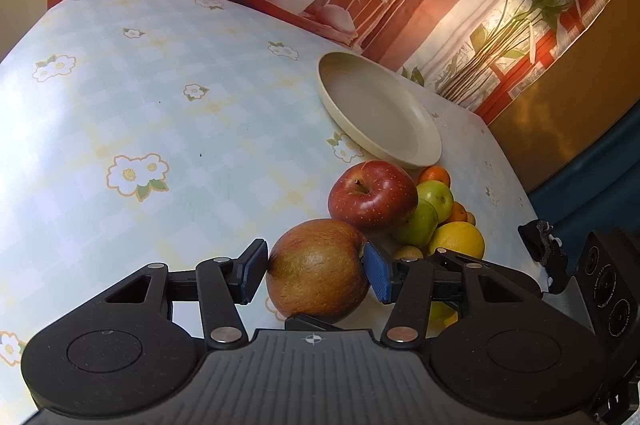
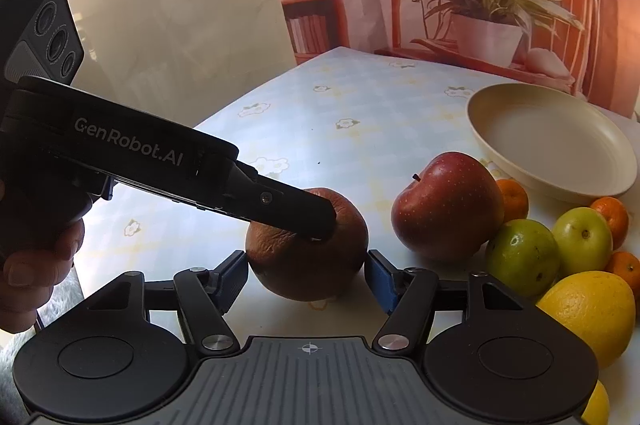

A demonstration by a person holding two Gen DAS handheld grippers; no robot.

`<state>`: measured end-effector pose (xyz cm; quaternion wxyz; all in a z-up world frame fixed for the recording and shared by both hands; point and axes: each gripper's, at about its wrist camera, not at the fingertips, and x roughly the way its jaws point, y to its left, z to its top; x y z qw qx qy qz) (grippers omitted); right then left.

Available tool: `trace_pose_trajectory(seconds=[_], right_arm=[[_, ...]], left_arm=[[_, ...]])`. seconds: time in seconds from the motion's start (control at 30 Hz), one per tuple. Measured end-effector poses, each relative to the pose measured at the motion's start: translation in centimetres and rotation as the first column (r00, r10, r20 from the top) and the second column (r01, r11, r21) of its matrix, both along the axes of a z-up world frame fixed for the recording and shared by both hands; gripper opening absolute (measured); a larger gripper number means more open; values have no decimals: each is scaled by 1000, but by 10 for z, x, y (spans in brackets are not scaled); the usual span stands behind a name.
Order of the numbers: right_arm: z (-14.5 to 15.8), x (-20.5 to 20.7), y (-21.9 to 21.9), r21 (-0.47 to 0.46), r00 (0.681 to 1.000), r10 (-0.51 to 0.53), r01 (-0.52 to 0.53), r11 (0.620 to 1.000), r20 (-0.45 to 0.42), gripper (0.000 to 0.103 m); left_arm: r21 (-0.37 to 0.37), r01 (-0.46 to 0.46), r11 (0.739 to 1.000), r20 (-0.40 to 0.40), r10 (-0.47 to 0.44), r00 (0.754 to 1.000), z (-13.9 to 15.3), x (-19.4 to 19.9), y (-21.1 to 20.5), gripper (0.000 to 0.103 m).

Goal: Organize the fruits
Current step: 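Close the left tool fingers around the russet apple, then carry the russet apple over the cream plate and open the left tool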

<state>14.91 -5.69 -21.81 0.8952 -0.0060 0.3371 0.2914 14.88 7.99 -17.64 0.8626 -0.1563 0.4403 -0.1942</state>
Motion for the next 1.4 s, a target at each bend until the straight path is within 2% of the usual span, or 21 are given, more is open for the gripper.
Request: trace_pose_trajectory(seconds=[0.27, 0.5, 0.7, 0.9, 1.2, 1.4], right_arm=[[38, 0, -12, -7, 995, 9, -8, 1000, 99, 60], [80, 33, -40, -68, 986, 33, -22, 997, 166, 60], [91, 66, -66, -108, 977, 30, -8, 994, 210, 60], [78, 101, -82, -99, 985, 0, 17, 995, 170, 60], [46, 162, -98, -76, 997, -18, 24, 997, 79, 60], [25, 197, -93, -122, 1000, -11, 14, 992, 26, 60]], left_arm=[[-3, 11, 1000, 71, -11, 997, 39, 6, -11, 56], [-7, 31, 999, 150, -30, 988, 75, 36, -42, 56], [25, 88, 996, 175, -91, 980, 87, 72, -76, 56], [31, 129, 991, 118, -132, 984, 76, 111, -92, 56], [37, 136, 990, 18, -136, 990, 43, 171, -97, 56], [50, 135, 990, -50, -132, 990, 20, 204, -96, 56]])
